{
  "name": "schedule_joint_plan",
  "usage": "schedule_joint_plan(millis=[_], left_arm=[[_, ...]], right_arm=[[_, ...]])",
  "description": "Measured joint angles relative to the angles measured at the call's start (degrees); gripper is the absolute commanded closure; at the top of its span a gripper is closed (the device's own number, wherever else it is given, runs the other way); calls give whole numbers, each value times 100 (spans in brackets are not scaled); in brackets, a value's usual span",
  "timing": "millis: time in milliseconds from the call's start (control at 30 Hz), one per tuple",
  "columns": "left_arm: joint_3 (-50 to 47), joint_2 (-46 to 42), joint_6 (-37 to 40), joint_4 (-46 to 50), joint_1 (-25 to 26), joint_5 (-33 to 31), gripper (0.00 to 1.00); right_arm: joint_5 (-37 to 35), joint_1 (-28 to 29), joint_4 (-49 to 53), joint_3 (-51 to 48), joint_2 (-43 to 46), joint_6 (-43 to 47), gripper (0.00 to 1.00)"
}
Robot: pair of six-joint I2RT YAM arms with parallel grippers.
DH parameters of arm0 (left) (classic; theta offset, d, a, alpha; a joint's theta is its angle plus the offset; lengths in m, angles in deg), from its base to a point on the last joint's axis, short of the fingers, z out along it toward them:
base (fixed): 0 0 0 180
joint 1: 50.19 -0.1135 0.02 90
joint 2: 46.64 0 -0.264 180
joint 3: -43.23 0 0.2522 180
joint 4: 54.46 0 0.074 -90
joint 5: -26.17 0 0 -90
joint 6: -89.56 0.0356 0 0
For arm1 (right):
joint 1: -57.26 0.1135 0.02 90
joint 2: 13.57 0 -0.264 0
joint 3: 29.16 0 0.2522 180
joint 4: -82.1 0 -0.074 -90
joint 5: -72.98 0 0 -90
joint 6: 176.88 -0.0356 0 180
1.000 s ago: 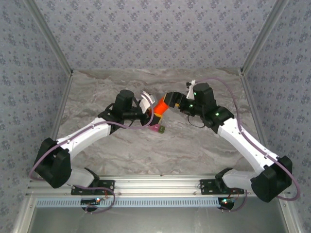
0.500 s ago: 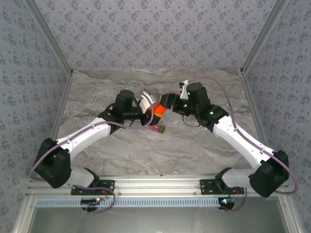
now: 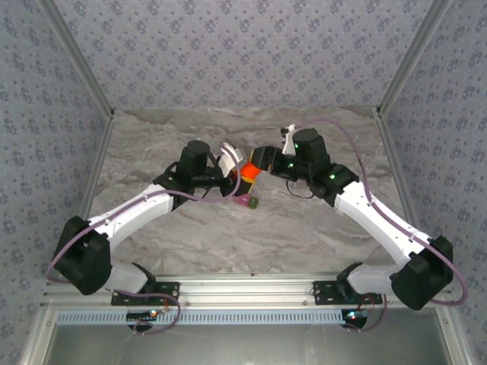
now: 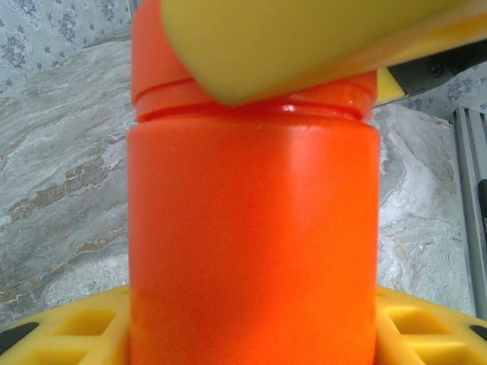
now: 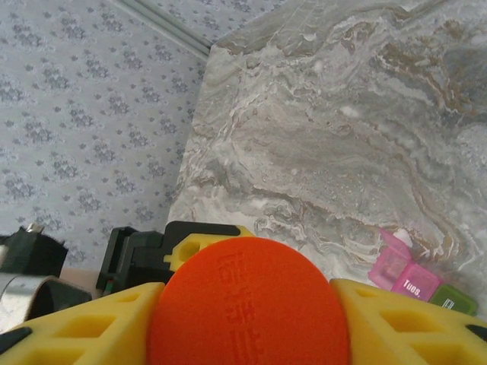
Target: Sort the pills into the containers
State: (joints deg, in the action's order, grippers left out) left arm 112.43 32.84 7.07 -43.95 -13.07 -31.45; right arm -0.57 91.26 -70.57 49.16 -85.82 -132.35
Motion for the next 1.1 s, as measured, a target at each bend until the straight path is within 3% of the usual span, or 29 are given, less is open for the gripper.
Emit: schedule_joint_plan(millis=[133, 267, 400, 500, 600, 700, 833, 1100], left_arm=[[0, 0, 0, -37, 0, 20, 100], [0, 0, -2, -46, 0, 42, 100], [0, -44, -4, -83, -11, 15, 100], [0, -83, 0, -85, -9, 24, 100], [-11, -122, -4, -79, 0, 15, 100], [-11, -173, -2, -81, 0, 13, 100], [-11, -282, -2, -85, 0, 15, 100], [-11, -317, -2, -129, 0, -7, 100]], right_arm=[[13, -15, 7, -2, 35, 20, 59], [278, -122, -15, -2, 20, 275, 59], [1108, -411, -358, -94, -52, 1217, 50], [1845, -686, -669, -243, -83, 1971, 35], [2371, -922, -914, -334, -181, 2306, 20], [2608, -1003, -1134, -446, -205, 2253, 12], [2507, -979, -1298, -612, 46, 1700, 12], [859, -822, -852, -645, 1069, -33, 14]])
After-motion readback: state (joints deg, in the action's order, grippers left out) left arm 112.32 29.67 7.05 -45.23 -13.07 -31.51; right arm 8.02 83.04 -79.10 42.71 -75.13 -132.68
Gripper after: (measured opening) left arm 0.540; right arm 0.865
